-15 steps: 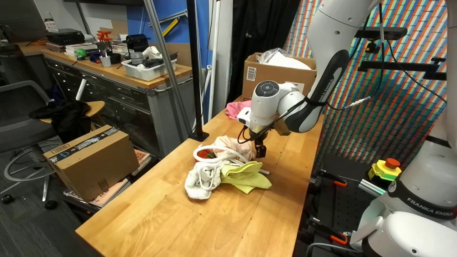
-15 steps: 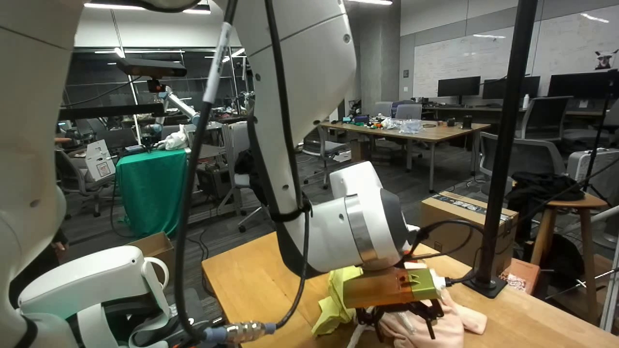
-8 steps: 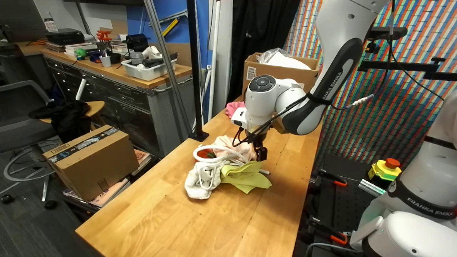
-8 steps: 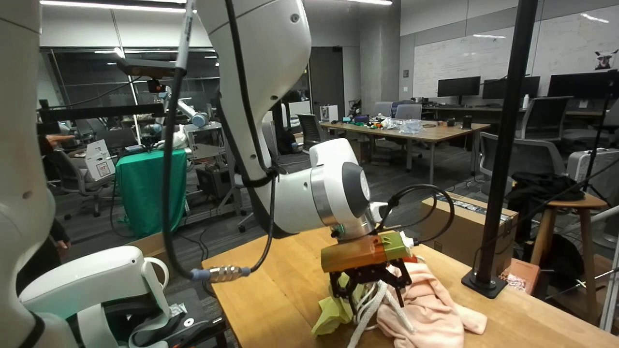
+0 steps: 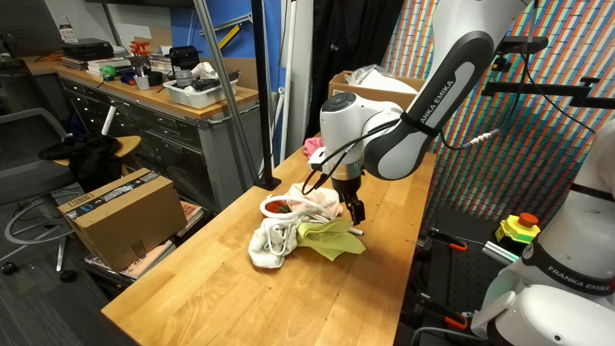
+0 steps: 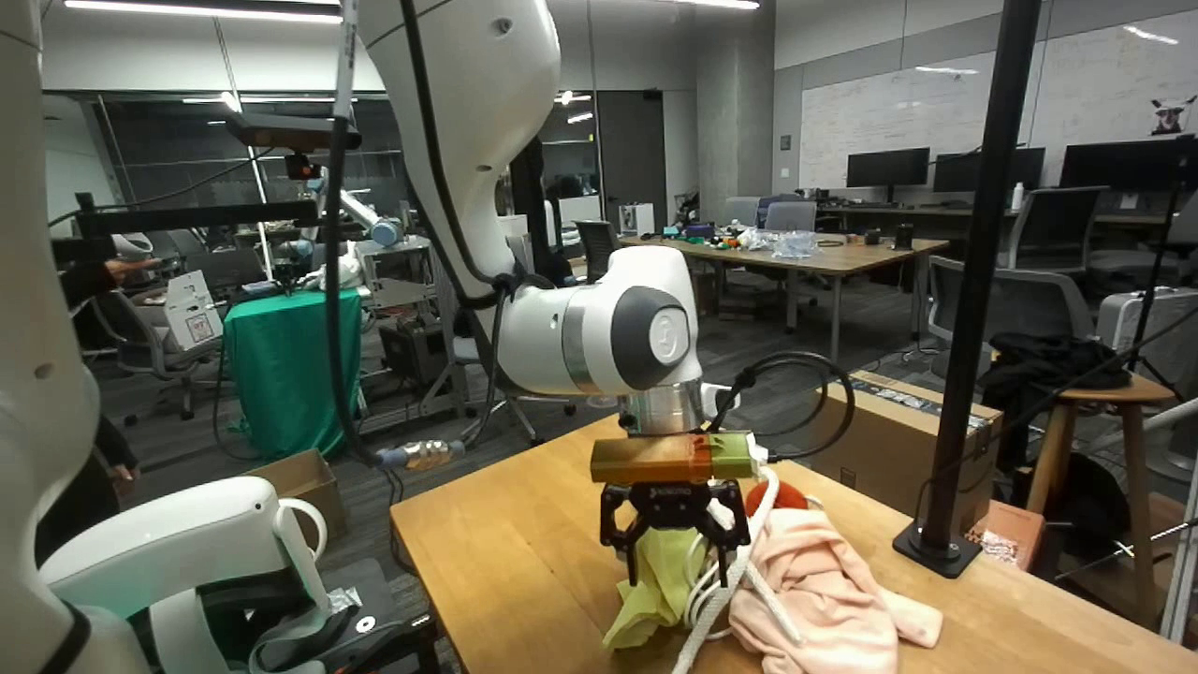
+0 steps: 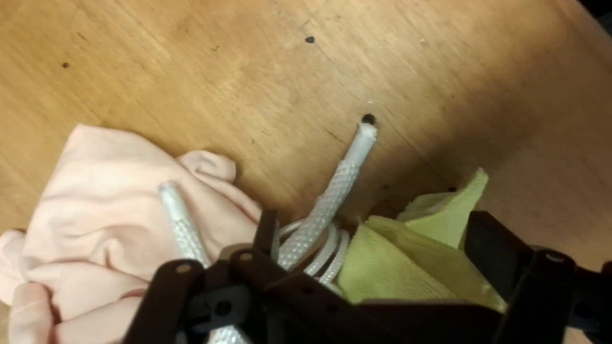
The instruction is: Spread the objects on the table
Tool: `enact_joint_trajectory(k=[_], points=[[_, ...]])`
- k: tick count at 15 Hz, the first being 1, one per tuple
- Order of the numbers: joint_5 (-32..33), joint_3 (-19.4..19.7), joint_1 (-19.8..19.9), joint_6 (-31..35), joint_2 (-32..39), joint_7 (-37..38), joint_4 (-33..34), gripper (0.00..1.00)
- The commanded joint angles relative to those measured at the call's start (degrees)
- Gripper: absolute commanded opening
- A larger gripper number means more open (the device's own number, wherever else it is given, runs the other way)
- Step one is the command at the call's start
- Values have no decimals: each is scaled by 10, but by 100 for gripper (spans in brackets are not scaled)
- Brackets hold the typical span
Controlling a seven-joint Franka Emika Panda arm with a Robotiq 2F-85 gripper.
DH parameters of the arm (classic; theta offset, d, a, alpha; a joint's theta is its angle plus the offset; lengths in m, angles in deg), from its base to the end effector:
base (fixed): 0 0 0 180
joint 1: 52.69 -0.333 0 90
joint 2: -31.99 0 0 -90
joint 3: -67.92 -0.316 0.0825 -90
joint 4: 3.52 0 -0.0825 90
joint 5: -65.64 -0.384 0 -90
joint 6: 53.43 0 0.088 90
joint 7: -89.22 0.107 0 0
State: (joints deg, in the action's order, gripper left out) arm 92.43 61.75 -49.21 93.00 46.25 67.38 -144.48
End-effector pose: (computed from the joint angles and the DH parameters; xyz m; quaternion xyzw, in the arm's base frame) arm 0.4622 0.0305 0.1859 0.9067 0.4034 -0.0870 0.0868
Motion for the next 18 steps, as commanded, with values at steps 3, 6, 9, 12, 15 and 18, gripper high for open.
enact_joint_trajectory(k=[3,6,9,12,15,18], points=[[-146,-24,-15,-97,-35,-96,17,100],[-181,-25,-23,-114,-38,-110,26,100],[-197,-22,-27,-102,-37,-117,27,100],[-199,-20,-28,-84,-30,-114,25,100],[-206,-20,-25,-56,-27,-113,18,100],[-207,-18,-25,-5,-20,-107,9,100]])
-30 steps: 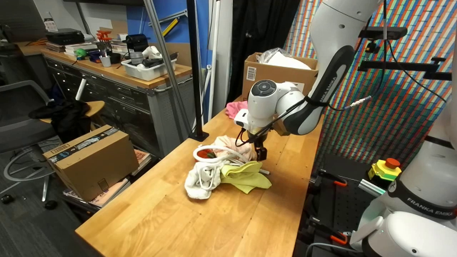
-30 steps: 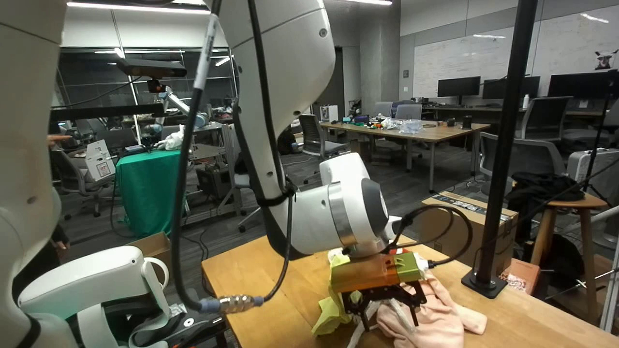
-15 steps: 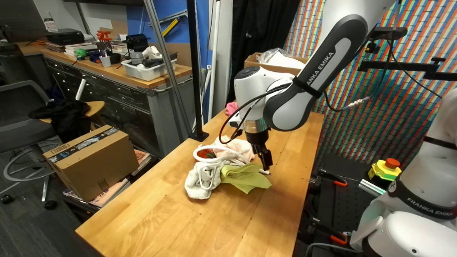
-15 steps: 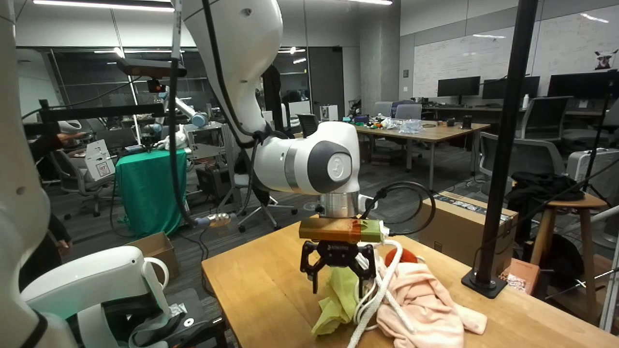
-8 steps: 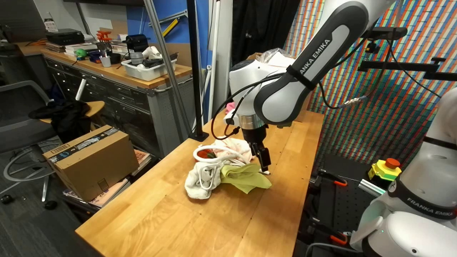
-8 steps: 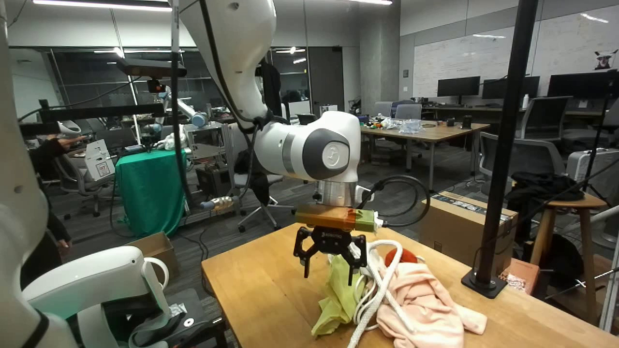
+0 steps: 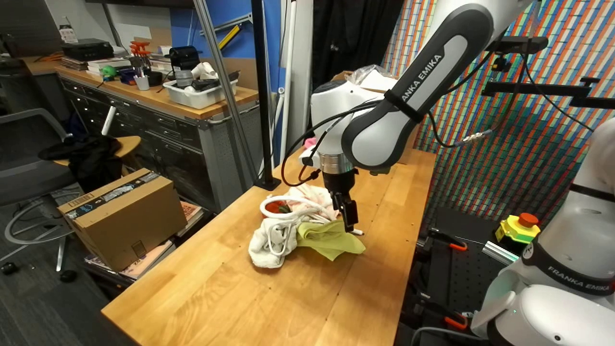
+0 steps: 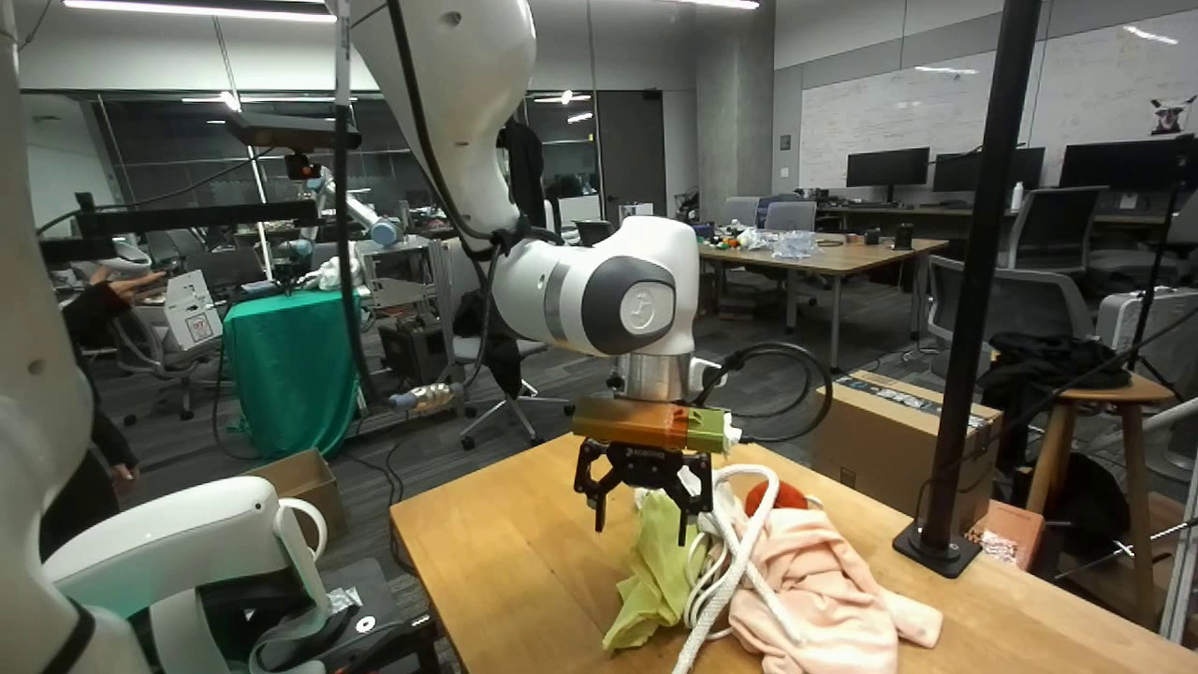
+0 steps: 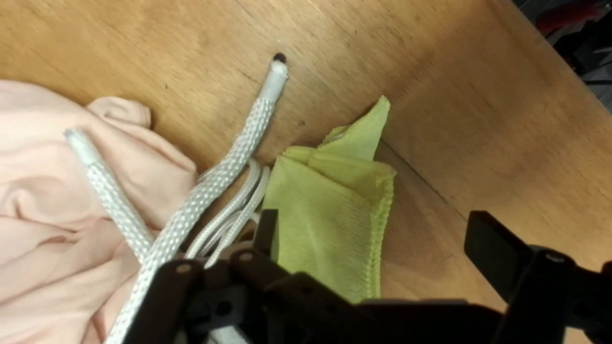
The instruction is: Spread the objects on the table
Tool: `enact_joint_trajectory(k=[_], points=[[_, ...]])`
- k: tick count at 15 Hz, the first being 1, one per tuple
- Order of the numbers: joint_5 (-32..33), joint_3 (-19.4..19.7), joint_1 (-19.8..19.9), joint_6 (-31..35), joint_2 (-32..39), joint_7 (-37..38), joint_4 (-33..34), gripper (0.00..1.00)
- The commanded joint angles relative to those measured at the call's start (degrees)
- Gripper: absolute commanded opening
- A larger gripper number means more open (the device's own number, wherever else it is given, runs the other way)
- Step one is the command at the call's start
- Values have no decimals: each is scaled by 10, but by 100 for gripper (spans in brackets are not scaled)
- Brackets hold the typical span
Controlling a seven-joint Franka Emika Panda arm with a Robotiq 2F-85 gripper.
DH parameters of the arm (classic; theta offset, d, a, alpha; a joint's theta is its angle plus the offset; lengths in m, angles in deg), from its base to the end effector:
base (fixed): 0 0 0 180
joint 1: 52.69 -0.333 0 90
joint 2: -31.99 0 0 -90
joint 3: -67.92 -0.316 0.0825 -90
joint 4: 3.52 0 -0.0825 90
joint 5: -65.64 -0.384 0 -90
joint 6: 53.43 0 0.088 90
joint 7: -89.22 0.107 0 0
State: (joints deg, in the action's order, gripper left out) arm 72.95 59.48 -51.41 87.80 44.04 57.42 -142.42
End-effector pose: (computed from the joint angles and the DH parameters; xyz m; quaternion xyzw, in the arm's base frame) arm 0.4702 0.0615 0.2100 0.9205 0.3813 -0.0851 0.0021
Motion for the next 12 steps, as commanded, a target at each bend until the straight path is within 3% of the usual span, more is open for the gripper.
enact_joint_trajectory(k=[1,8,9,12], points=[[-5,7,-3,60,5,-5,-13,100],[11,15,-3,78,36,7,-11,100],[10,14,-2,78,40,6,-10,82],[3,12,2,79,42,2,-9,60]])
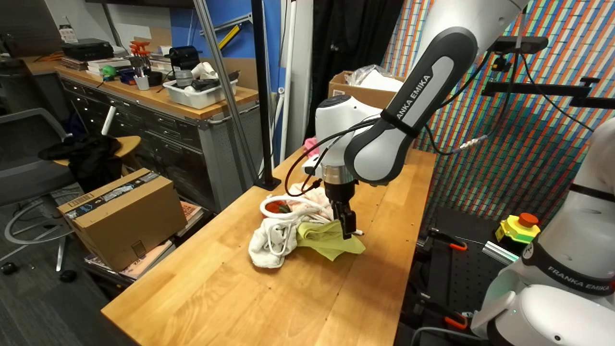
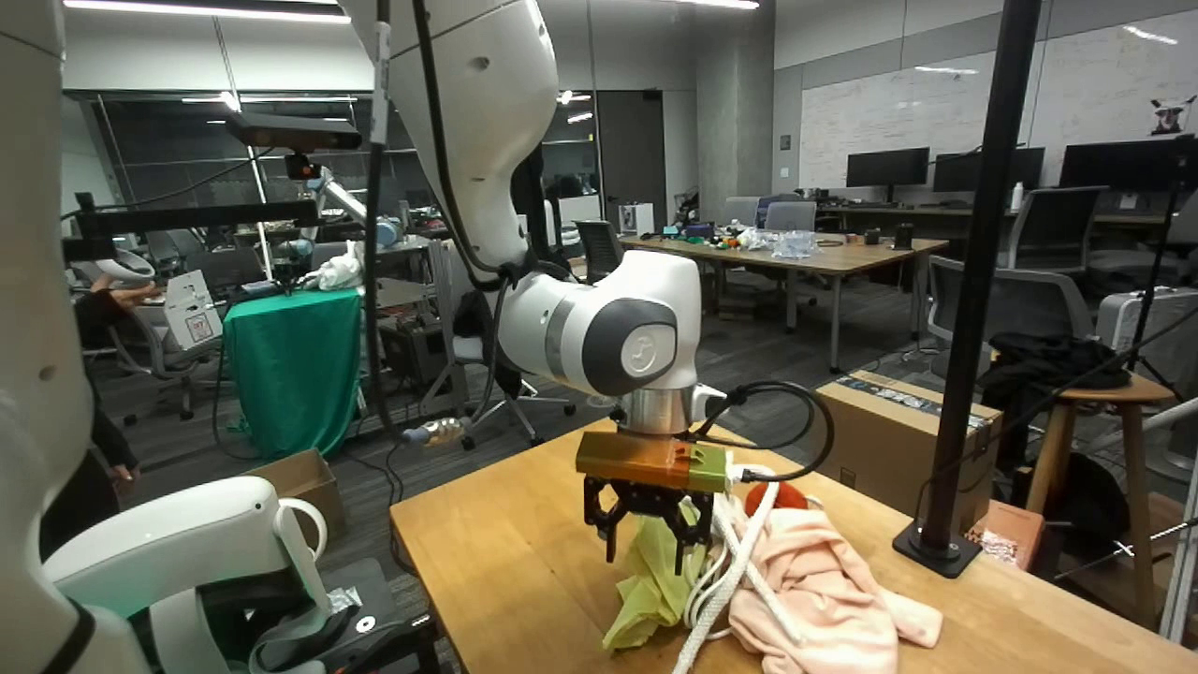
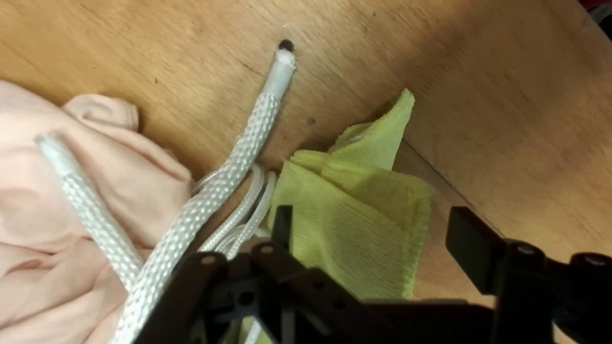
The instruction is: Spread the objects on the table
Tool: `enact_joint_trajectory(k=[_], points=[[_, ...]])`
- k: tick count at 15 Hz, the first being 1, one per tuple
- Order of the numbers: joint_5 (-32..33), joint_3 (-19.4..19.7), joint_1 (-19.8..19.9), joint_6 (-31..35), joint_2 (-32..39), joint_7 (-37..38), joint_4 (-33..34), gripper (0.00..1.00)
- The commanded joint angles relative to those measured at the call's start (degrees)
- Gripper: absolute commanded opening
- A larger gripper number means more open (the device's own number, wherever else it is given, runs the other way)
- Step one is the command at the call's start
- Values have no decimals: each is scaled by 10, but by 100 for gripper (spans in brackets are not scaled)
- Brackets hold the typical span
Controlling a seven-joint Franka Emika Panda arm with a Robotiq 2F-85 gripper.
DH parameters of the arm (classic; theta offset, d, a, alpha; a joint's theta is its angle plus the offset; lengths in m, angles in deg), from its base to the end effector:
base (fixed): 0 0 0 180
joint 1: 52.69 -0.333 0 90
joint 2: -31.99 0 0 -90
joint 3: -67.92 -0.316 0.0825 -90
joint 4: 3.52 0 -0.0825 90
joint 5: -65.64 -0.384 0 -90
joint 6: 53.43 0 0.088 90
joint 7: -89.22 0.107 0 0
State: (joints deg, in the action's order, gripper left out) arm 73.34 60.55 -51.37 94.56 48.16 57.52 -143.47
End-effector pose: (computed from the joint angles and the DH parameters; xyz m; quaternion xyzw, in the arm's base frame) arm 0.4671 0.0551 0.1786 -0.9235 -0.3771 0.0699 0.0020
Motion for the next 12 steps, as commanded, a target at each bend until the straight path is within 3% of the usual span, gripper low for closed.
enact_joint_trajectory(k=[1,8,12], points=[[-2,0,3,13,0,-2,0,51],[-4,0,8,27,-5,-2,-2,1],[10,7,4,35,-8,8,-5,1]])
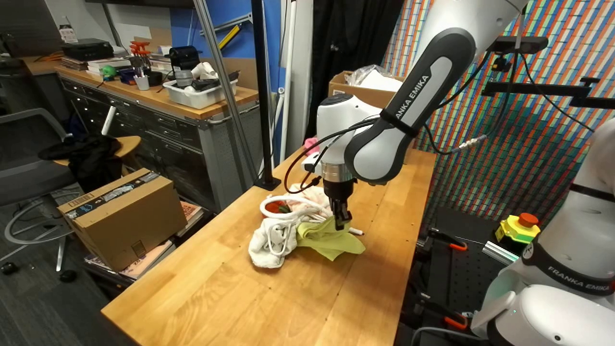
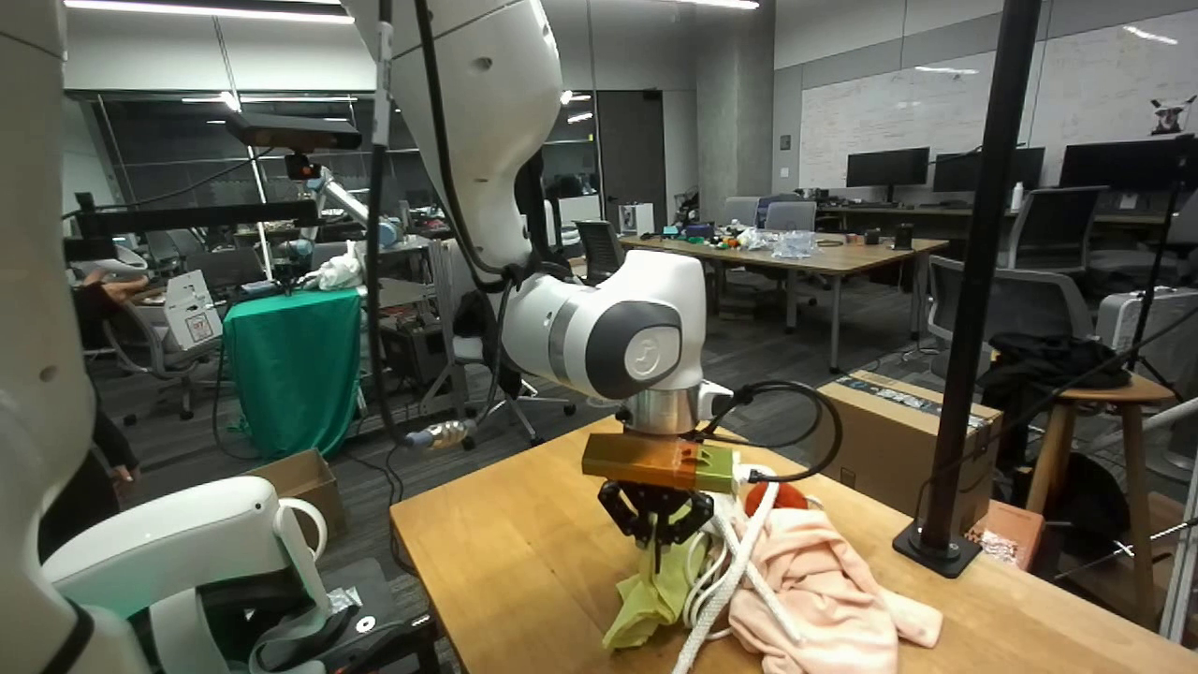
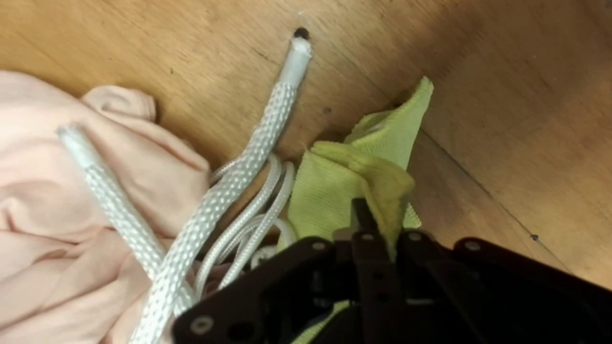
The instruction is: Spread the objects on the table
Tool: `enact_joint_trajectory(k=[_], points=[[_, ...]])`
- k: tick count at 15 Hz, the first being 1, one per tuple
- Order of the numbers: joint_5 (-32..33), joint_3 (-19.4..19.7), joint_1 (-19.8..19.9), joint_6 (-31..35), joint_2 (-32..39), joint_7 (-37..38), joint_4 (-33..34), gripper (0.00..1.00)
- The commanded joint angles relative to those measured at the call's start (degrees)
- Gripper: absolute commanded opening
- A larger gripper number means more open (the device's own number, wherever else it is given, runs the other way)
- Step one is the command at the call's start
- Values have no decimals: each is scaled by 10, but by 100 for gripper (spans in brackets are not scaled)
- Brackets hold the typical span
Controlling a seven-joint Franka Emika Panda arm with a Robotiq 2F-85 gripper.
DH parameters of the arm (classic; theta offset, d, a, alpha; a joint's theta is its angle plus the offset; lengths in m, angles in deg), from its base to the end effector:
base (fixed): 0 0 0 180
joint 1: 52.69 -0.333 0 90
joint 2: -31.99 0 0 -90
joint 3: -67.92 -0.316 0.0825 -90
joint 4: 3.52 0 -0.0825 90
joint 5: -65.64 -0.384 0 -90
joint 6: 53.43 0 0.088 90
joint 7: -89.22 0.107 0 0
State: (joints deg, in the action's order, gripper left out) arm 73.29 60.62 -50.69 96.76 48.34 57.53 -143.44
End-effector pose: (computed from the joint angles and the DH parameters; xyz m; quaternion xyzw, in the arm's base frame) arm 0.4719 0.0499 0.1801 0.9271 0.3712 -0.0522 0.0002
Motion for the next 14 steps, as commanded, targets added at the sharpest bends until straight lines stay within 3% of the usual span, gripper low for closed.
enact_joint_trajectory(k=[1,7,14], points=[[16,10,-4,14,-12,12,-7,1],[60,43,8,39,-91,24,-45,1],[-31,87,34,35,-228,-19,-71,1]])
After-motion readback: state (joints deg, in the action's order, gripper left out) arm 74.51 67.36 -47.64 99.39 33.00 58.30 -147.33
